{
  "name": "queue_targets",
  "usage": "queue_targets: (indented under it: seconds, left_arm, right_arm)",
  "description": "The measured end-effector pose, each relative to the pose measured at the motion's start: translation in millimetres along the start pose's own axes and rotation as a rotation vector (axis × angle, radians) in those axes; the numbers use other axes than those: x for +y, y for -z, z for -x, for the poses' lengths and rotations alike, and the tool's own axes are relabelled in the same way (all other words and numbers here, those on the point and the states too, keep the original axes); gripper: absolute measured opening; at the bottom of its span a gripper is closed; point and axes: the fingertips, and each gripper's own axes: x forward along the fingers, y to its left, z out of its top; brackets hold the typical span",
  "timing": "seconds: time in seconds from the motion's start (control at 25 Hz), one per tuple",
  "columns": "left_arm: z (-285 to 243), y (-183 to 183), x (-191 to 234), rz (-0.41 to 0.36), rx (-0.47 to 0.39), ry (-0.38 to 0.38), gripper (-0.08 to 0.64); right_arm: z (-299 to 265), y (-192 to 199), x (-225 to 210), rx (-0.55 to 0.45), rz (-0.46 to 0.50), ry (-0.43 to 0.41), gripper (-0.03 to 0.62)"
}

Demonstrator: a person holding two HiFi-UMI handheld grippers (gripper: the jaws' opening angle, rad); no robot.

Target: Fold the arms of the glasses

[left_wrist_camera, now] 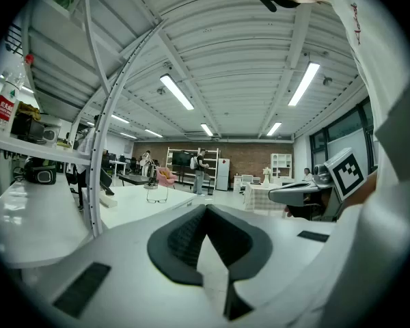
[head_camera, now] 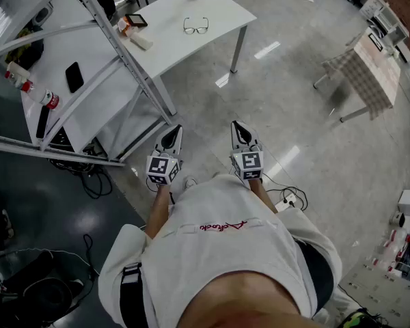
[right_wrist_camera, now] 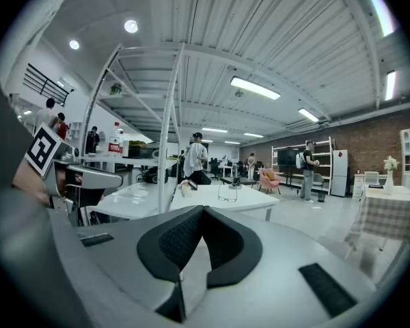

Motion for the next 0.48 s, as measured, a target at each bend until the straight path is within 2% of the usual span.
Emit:
queue_targets:
  seconds: [0.48]
  left_arm:
    - [-11,1,-5,0.004,0.005,-0.003,0.026]
  right_arm:
    - [-3,5,3,-0.007,-0.019,-0.045,0.014]
